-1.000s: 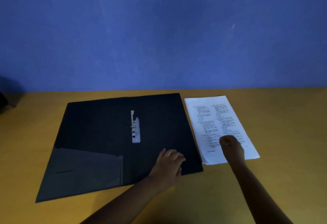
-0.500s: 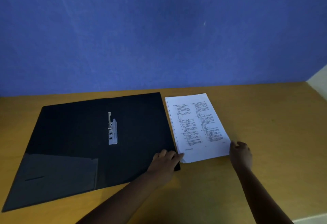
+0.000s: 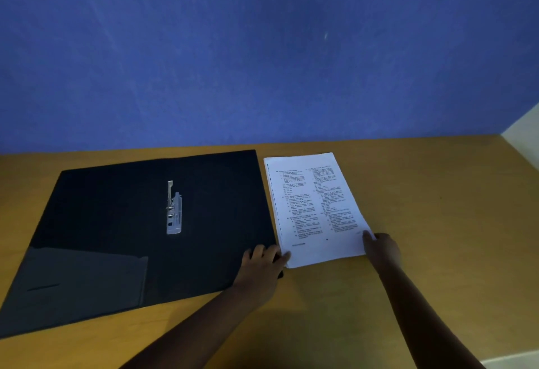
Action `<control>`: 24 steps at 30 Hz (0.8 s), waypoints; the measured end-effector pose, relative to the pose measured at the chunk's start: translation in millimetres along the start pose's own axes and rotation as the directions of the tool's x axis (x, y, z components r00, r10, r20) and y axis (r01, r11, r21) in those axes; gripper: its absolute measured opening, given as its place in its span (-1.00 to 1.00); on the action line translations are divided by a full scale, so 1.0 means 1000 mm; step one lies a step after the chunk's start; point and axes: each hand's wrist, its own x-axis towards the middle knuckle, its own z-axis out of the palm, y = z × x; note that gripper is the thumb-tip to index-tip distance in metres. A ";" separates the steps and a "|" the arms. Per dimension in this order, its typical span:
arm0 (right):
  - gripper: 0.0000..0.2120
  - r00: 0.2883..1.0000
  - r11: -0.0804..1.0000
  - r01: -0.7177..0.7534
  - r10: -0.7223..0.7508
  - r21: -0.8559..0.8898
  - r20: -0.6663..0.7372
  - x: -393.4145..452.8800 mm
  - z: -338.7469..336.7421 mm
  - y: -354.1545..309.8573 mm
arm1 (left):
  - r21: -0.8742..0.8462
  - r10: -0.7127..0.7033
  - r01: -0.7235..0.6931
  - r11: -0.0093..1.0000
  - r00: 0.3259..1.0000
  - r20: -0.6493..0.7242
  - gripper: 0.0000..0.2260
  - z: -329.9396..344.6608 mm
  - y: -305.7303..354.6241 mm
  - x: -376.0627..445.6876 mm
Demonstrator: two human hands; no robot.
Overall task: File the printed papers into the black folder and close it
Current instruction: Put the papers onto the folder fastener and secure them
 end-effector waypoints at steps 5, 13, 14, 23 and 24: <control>-0.52 0.997 0.999 0.006 -0.003 -0.039 0.075 0.008 -0.005 -0.007 | -0.009 -0.027 0.027 1.000 0.999 -0.023 -0.46 0.002 0.005 0.000; -0.49 0.966 0.972 -0.132 0.083 0.194 0.244 0.019 -0.020 -0.010 | -0.057 -0.058 0.056 0.997 0.998 -0.037 -0.49 0.002 0.007 -0.003; -0.54 0.959 0.945 -0.160 0.081 0.284 0.271 0.020 -0.022 -0.010 | -0.064 -0.058 0.056 0.996 0.998 -0.037 -0.49 0.001 0.007 -0.003; -0.60 0.874 0.836 -0.186 -0.099 0.516 0.476 0.000 -0.027 -0.005 | -0.331 -0.174 0.120 0.936 0.975 -0.139 -0.37 -0.001 0.007 0.002; -0.59 0.874 0.813 -0.200 -0.104 0.547 0.475 -0.001 -0.026 -0.004 | -0.424 -0.213 0.127 0.897 0.964 -0.161 -0.39 -0.003 0.006 0.003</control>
